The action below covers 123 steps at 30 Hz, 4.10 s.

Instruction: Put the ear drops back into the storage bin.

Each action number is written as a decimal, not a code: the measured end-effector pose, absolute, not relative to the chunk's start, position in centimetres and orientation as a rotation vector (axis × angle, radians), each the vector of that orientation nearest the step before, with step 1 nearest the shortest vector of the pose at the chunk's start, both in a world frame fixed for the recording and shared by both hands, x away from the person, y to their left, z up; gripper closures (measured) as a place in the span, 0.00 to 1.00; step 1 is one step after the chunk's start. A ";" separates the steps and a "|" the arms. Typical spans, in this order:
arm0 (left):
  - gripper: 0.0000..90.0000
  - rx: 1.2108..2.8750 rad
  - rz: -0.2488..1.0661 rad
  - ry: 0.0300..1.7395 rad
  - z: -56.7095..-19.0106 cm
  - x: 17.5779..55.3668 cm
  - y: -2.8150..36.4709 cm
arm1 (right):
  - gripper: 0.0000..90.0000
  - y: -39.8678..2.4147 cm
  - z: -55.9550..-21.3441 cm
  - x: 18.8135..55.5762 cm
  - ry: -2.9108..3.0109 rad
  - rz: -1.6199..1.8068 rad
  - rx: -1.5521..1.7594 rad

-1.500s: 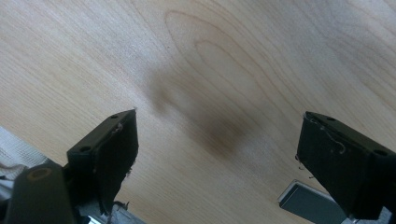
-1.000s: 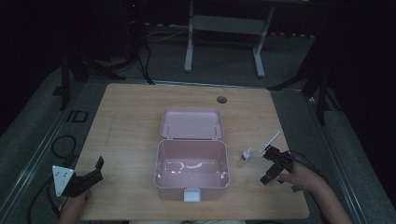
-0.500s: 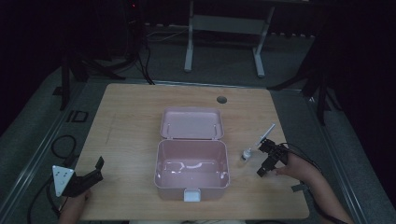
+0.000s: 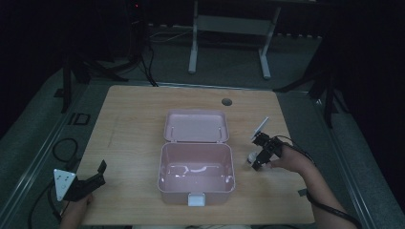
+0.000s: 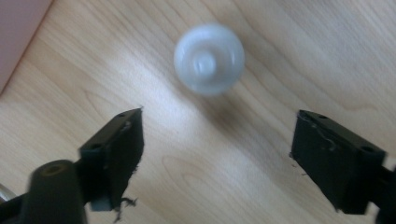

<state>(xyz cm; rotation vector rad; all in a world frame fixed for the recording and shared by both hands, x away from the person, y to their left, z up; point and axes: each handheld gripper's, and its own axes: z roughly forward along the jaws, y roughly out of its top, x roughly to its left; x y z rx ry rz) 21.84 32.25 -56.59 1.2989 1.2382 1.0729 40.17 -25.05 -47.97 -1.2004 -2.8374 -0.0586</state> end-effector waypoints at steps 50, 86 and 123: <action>0.03 1.301 1.071 1.234 -56.6 21.8 32.2 | 0.66 -21.4 -46.9 38.0 -3.094 0.103 -0.374; 0.03 1.299 1.073 1.237 -56.6 21.8 32.2 | 0.66 -20.2 -43.5 33.1 -3.118 0.175 0.067; 0.03 1.298 1.074 1.239 -56.6 21.8 32.2 | 0.66 -15.4 -35.2 31.9 -3.171 0.131 0.095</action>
